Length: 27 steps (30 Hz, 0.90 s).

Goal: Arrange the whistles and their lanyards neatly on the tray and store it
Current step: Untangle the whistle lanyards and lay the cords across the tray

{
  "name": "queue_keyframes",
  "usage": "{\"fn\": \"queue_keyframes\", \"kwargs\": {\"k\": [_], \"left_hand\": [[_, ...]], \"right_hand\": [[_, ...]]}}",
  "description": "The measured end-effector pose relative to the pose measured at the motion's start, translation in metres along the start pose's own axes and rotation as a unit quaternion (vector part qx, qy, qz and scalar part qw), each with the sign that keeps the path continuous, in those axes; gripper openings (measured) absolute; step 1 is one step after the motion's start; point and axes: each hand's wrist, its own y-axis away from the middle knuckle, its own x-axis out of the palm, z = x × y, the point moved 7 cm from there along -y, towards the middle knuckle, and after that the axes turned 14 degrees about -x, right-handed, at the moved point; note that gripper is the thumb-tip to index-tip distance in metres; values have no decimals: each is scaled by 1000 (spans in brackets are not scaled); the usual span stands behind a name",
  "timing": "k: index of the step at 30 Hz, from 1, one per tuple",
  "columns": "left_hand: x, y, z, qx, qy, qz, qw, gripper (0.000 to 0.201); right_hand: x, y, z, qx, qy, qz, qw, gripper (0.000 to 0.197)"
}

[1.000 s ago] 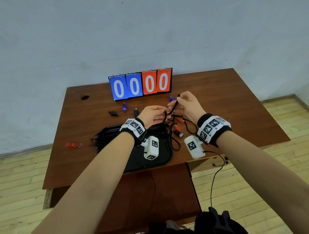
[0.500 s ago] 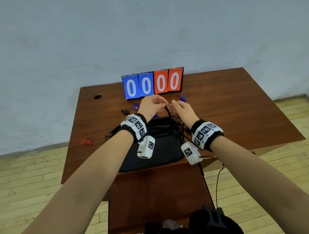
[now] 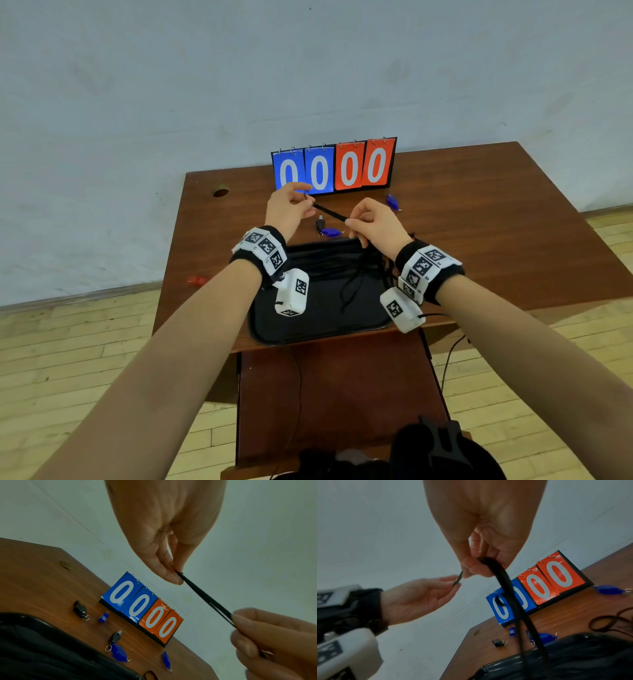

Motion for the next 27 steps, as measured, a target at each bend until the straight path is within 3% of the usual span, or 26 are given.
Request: {"fn": "queue_keyframes", "kwargs": {"k": [10, 15, 27], "left_hand": [[-27, -11, 42, -51, 36, -59, 996, 21], [-34, -12, 71, -84, 26, -101, 991, 19], [-13, -27, 69, -99, 56, -143, 983, 18]], "right_hand": [[-8, 18, -21, 43, 3, 171, 984, 14], [-17, 23, -40, 63, -71, 180, 979, 5], [-69, 18, -55, 53, 23, 209, 976, 9]]}}
